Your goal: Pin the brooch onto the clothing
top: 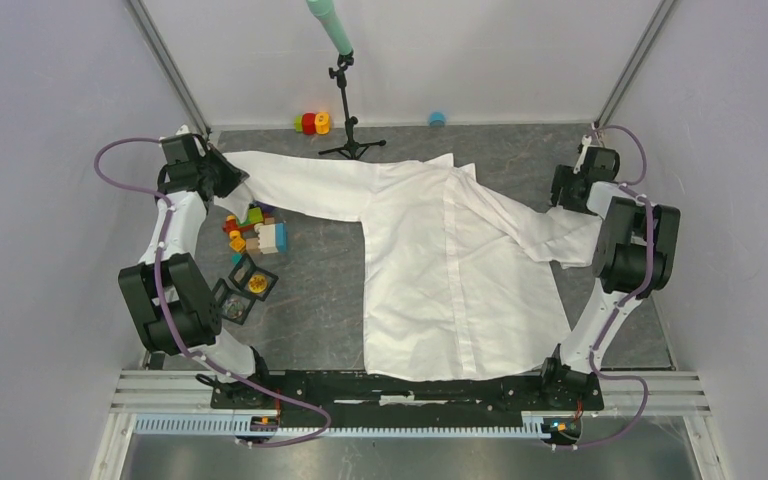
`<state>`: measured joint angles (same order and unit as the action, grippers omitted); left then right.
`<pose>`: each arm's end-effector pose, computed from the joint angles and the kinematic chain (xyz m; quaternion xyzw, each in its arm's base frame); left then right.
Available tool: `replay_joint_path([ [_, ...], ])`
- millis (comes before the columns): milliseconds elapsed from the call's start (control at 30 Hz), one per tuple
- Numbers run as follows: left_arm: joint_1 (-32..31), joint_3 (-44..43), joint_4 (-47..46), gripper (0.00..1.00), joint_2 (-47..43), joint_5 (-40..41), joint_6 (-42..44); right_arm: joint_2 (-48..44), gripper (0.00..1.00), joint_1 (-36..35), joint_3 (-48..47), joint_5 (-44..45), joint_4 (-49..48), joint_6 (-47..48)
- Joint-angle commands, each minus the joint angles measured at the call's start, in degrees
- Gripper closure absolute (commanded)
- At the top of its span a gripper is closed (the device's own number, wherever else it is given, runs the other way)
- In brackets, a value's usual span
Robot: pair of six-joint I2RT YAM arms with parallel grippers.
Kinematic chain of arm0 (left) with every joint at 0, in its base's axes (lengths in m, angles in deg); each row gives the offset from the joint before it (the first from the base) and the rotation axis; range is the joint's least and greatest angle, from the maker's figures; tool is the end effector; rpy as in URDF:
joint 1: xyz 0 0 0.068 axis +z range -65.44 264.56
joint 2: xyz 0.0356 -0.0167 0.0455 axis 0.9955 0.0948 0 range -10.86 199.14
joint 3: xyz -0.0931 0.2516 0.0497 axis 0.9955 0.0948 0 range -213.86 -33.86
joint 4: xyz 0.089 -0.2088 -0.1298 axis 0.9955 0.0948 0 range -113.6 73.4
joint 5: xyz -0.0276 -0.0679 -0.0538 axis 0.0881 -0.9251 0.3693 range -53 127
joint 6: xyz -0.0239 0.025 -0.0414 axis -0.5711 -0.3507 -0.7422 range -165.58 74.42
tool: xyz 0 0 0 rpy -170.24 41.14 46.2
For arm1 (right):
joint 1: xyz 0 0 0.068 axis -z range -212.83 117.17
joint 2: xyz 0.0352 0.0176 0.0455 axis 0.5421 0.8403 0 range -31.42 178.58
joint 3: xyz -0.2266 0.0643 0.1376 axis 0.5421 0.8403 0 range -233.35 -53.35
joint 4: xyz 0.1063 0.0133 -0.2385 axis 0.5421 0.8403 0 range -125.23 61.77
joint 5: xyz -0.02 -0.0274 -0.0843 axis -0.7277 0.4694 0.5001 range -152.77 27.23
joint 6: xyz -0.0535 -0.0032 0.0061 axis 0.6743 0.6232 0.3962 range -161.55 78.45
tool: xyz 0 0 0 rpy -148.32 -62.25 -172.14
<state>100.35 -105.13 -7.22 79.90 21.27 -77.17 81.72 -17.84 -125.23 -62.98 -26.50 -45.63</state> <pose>0.3512 0.0892 0.2888 -0.2974 0.8328 -0.1826 0.4297 0.4038 -0.1079 0.1558 0.1550 0.9268 -0.0309 0.3407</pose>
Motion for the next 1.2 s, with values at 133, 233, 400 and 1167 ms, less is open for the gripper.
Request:
replay_joint_path([
  [133, 0.72, -2.30, -0.65, 0.98, 0.73, -1.00, 2.49, 4.41, 0.87, 0.01, -4.90, 1.47, 0.46, -0.56],
  [233, 1.06, -2.30, -0.65, 0.98, 0.86, -0.84, 2.63, 3.79, 1.00, 0.38, -9.61, 2.17, 1.60, -1.57],
  [400, 2.24, -2.14, -0.93, 0.98, 1.00, -0.97, 2.52, -0.85, 1.00, 2.72, -21.37, 4.47, 2.97, -5.78],
  [1167, 5.87, -1.34, -2.32, 0.98, -0.26, -2.25, 1.71, -21.96, 1.00, 9.54, -12.32, 16.93, -14.55, -4.95],
])
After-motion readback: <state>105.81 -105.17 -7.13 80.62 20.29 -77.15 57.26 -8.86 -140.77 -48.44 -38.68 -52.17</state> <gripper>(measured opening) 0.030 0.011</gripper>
